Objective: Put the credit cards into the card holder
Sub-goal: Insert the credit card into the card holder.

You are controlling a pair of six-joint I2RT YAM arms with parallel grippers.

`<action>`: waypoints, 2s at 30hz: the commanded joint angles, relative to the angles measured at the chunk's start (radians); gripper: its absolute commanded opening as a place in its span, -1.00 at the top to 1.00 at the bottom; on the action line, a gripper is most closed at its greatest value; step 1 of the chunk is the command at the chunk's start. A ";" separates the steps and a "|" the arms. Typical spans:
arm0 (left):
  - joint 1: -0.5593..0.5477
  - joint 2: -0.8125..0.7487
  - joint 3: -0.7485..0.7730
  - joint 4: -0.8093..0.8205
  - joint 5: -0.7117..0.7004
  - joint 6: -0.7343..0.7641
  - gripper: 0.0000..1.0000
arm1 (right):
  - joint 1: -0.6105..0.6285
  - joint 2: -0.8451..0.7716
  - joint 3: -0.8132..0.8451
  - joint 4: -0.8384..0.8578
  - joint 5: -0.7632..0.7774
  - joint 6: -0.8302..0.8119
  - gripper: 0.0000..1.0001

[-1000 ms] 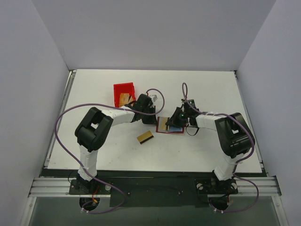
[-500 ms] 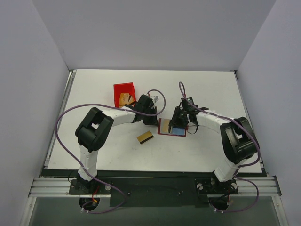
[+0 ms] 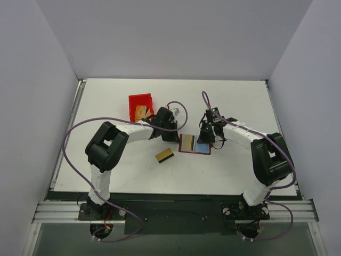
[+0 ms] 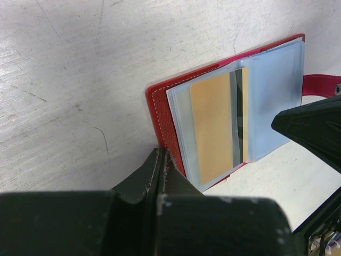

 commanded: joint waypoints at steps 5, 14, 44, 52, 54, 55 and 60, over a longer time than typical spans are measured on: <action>-0.002 0.008 0.009 0.003 0.010 0.005 1.00 | -0.001 0.054 0.057 -0.011 0.006 -0.014 1.00; 0.001 0.012 0.012 0.001 0.013 0.006 1.00 | -0.002 0.109 0.085 -0.029 0.000 -0.018 1.00; -0.001 0.015 0.018 -0.006 0.015 0.009 1.00 | 0.010 0.124 0.080 0.035 -0.120 -0.003 1.00; -0.001 0.015 0.021 -0.006 0.016 0.009 1.00 | -0.008 0.080 0.071 0.034 -0.109 -0.007 1.00; -0.001 0.015 0.020 -0.005 0.015 0.009 1.00 | -0.010 0.086 0.069 0.032 -0.112 -0.006 1.00; 0.001 0.015 0.020 -0.005 0.018 0.009 1.00 | -0.012 0.089 0.069 0.034 -0.118 -0.004 1.00; -0.001 0.015 0.023 -0.005 0.018 0.009 1.00 | -0.012 0.106 0.063 0.041 -0.129 0.002 1.00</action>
